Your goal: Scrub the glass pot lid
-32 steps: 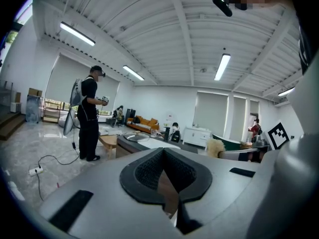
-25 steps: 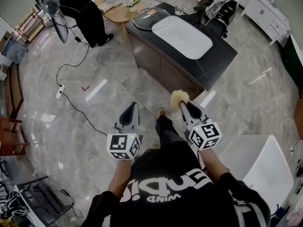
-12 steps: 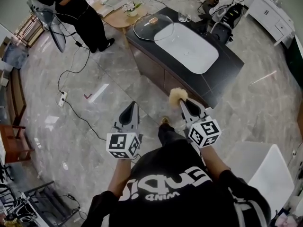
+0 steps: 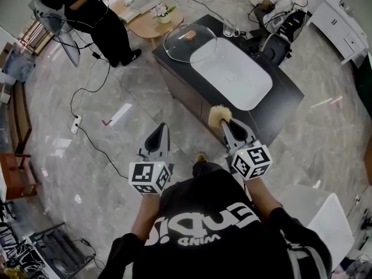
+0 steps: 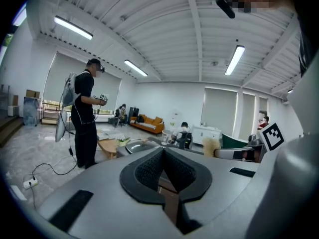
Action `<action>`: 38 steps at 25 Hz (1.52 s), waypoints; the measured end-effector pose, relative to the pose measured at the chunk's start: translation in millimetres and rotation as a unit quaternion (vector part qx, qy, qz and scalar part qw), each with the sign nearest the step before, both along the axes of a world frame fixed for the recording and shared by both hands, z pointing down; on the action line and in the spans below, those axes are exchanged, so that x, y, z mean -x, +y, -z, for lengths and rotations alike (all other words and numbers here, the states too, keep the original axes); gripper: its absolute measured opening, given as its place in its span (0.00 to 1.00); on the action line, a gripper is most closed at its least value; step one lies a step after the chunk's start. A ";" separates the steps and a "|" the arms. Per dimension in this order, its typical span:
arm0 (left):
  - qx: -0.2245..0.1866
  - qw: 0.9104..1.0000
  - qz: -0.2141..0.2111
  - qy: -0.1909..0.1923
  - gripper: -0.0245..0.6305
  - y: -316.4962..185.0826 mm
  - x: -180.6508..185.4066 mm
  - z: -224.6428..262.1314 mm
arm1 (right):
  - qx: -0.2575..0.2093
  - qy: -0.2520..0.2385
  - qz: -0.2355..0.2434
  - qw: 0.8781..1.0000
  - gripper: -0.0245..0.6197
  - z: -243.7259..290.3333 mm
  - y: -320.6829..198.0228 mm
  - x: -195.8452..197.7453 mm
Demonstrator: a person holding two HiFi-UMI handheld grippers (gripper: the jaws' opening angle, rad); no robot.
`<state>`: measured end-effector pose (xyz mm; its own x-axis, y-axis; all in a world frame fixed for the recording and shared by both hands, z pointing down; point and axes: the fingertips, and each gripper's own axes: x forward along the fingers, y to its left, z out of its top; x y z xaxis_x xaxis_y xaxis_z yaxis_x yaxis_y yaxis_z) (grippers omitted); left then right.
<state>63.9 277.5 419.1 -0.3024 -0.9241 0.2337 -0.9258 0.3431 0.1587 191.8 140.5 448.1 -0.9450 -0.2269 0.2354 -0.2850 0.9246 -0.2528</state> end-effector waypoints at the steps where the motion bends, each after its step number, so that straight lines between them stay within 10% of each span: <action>1: 0.000 1.000 0.003 -0.001 0.06 -5.8 4.9 0.1 | 0.000 0.000 0.002 1.000 0.10 -0.2 -6.5 5.1; 38: -0.001 0.997 -0.082 0.009 0.06 -220.7 239.3 -24.4 | 0.004 0.024 -0.059 0.998 0.10 -15.7 -180.3 224.5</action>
<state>-175.5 56.8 443.5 -0.1435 -0.9610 0.2365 -0.9662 0.1877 0.1767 -32.8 -39.8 463.8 -0.8995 -0.3342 0.2813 -0.4038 0.8818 -0.2437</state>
